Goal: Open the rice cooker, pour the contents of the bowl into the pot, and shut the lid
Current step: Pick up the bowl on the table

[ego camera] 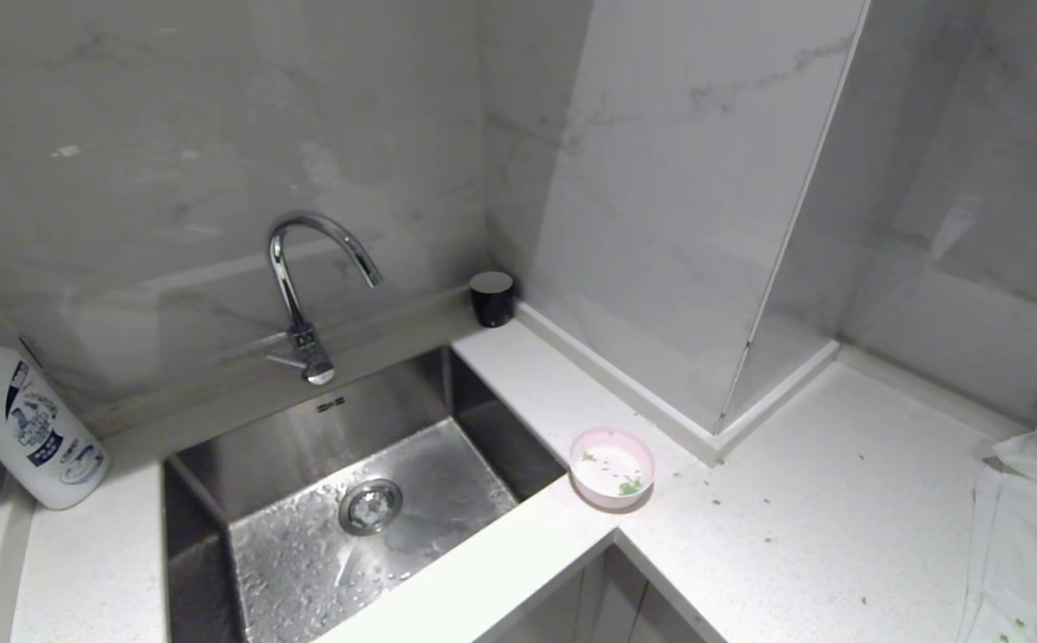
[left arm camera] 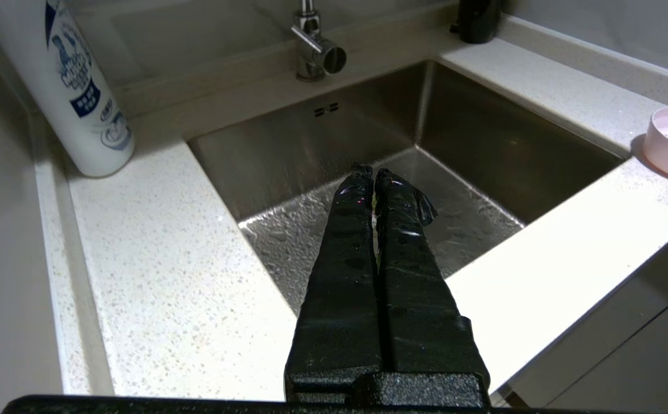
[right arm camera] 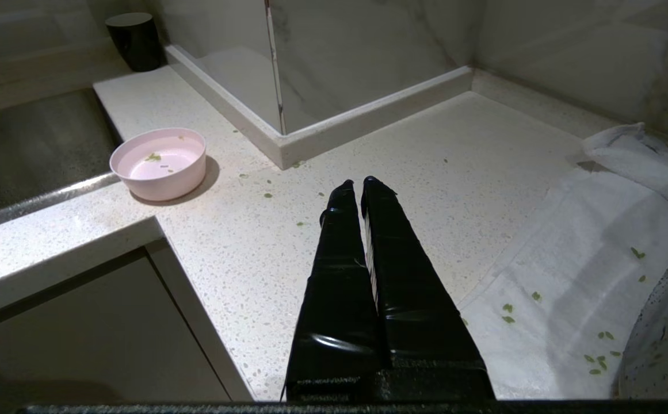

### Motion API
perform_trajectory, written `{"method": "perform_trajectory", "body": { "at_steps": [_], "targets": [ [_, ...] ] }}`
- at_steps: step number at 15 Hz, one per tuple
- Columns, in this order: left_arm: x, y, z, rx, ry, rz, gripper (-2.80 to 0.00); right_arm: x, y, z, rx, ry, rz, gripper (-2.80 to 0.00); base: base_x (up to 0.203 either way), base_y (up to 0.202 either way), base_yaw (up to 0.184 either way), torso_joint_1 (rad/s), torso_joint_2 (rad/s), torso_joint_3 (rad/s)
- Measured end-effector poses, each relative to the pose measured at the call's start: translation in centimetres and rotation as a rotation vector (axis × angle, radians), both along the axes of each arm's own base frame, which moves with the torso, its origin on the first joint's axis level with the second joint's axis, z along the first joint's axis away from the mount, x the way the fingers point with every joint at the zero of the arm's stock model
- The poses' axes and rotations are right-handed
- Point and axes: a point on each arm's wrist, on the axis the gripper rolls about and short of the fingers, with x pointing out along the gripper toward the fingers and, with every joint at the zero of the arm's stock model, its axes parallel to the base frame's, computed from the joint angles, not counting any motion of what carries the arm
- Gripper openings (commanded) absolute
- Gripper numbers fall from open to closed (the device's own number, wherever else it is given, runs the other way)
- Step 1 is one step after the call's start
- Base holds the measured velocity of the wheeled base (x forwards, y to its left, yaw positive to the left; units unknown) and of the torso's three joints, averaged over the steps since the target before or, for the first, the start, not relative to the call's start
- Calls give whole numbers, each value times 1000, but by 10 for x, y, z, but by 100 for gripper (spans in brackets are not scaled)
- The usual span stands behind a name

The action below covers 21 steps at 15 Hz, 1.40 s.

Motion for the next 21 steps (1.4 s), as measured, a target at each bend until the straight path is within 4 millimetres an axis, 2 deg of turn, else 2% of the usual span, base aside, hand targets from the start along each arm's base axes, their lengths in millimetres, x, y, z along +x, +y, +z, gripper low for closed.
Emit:
{"method": "perform_trajectory", "body": {
  "at_steps": [6, 13, 21],
  "targets": [
    [0, 0, -2, -11, 8, -4, -280, 0, 0, 0, 0, 0, 0, -280, -141, 0, -2, 2, 0, 0],
    [0, 0, -2, -20, 8, -5, -280, 0, 0, 0, 0, 0, 1, -280, -1, 0, -8, 1, 0, 0],
    [0, 0, -2, -33, 8, -6, -280, 0, 0, 0, 2, -1, 0, -280, 1, 7, -171, 4, 5, 3]
  ]
}}
